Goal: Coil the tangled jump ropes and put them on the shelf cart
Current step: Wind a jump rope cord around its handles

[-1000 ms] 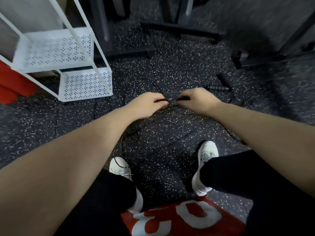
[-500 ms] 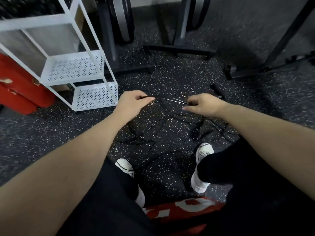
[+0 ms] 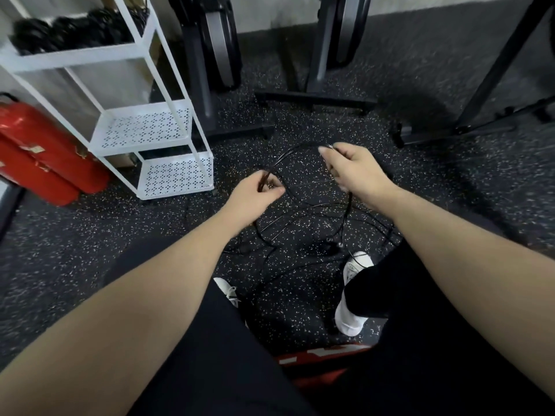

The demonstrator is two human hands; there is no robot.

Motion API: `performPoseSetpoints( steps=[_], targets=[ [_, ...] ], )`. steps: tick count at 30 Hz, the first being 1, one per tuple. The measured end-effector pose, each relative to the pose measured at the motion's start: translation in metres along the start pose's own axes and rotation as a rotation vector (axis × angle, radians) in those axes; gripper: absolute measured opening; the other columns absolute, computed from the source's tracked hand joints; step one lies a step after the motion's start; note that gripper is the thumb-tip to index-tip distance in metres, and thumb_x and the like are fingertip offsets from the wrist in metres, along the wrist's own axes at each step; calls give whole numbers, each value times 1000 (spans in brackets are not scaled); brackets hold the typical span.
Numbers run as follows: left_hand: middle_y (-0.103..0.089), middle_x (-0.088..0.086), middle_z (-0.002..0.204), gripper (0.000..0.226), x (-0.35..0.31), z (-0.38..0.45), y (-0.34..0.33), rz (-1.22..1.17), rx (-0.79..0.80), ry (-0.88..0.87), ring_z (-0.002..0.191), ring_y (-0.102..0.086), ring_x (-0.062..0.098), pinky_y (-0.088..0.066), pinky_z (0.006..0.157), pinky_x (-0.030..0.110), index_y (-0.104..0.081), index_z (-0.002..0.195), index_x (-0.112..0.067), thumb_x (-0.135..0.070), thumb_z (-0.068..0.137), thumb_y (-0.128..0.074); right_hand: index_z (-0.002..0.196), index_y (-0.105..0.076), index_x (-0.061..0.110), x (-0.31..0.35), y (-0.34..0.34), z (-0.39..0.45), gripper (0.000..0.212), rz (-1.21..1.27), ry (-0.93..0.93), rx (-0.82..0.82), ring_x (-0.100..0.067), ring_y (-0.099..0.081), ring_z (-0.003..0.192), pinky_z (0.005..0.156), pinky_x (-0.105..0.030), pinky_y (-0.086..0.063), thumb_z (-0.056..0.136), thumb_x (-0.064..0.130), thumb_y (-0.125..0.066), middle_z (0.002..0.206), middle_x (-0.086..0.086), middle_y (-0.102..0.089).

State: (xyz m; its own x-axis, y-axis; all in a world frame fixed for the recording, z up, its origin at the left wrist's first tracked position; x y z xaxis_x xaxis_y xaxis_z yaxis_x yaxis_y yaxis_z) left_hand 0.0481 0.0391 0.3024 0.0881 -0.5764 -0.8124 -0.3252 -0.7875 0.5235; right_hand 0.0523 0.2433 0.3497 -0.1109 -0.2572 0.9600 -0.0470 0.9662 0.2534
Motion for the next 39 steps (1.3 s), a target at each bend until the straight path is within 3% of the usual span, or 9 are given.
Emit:
performPoseSetpoints(
  steps=[7, 14, 16, 19, 22, 26, 29, 33, 39],
  targets=[
    [-61, -13, 70, 63, -24, -29, -67, -110, 301, -7, 66, -50, 9, -44, 64, 25, -48, 147, -38, -39, 90, -76, 67, -43, 20, 12, -17, -17, 38, 404, -26, -49, -11, -23, 47, 43, -23, -20, 103, 21, -55, 51, 9, -33],
    [-62, -5, 63, 1, -32, -43, -79, -180, 305, -10, 51, -40, 9, -36, 53, 23, -70, 97, -26, -27, 97, -70, 72, -45, 18, 5, -25, -33, 34, 490, -60, -24, -12, -26, 48, 45, -25, -24, 105, 23, -52, 54, 5, -35],
    [-63, -3, 63, 7, -29, -47, -78, -209, 309, 23, 50, -38, 10, -33, 51, 22, -68, 98, -19, -25, 100, -66, 92, -58, 16, 6, -29, -39, 20, 445, -48, 5, -13, -46, 58, 54, -26, -40, 104, 32, -55, 66, 1, -53],
    [-65, -3, 65, 12, -30, -52, -71, -330, 299, 60, 50, -35, 9, -29, 49, 20, -66, 113, -20, -24, 104, -59, 134, -49, 24, -12, -41, -43, 57, 296, -121, 158, -13, -66, 93, 85, -36, -55, 93, 63, -53, 104, 2, -69],
    [-64, -2, 66, 17, -34, -51, -52, -480, 232, 80, 51, -34, 8, -23, 46, 21, -66, 115, -14, -23, 105, -56, 122, -57, 33, -28, -58, -50, 59, 87, -109, 382, -17, -62, 104, 109, -57, -44, 86, 78, -51, 110, 4, -66],
    [-60, 1, 69, 15, -38, -51, -27, -664, 147, 112, 51, -28, 9, -16, 44, 22, -59, 94, -12, -23, 105, -57, 120, -63, 38, -42, -71, -71, 57, -127, -174, 612, -7, -65, 117, 117, -53, -33, 86, 81, -48, 115, 12, -75],
    [-60, 1, 68, 16, -42, -50, -12, -691, 91, 95, 50, -25, 9, -12, 46, 24, -59, 94, -15, -25, 106, -55, 118, -67, 31, -36, -63, -75, 58, -181, -129, 553, 0, -67, 103, 109, -40, -40, 85, 76, -51, 108, 13, -75],
    [-57, -3, 69, 13, -56, -49, 3, -792, 45, 56, 50, -24, 7, -13, 46, 23, -56, 99, -15, -27, 106, -56, 89, -58, 30, -39, -47, -63, 28, -427, -64, 375, -6, -52, 71, 66, -23, -37, 97, 57, -56, 84, 11, -59],
    [-54, -4, 71, 19, -74, -44, 16, -730, -62, 69, 51, -25, 7, -16, 46, 21, -57, 115, -19, -33, 103, -63, 91, -46, 27, -52, -44, -57, 29, -81, -138, 205, -8, -43, 66, 75, -31, -39, 105, 52, -41, 69, 16, -47]
  ],
)
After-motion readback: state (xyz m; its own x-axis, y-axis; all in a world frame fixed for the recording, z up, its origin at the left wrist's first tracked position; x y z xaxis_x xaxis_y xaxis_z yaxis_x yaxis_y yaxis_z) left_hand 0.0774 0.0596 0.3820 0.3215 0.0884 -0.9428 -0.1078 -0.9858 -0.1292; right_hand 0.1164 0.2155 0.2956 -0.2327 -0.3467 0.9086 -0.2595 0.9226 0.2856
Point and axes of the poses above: each hand's wrist, its own z-axis towards the middle knuckle, its own y-axis out of the back of the hand, x = y × z, the point moved 9 cm from there along z, towards the middle knuckle
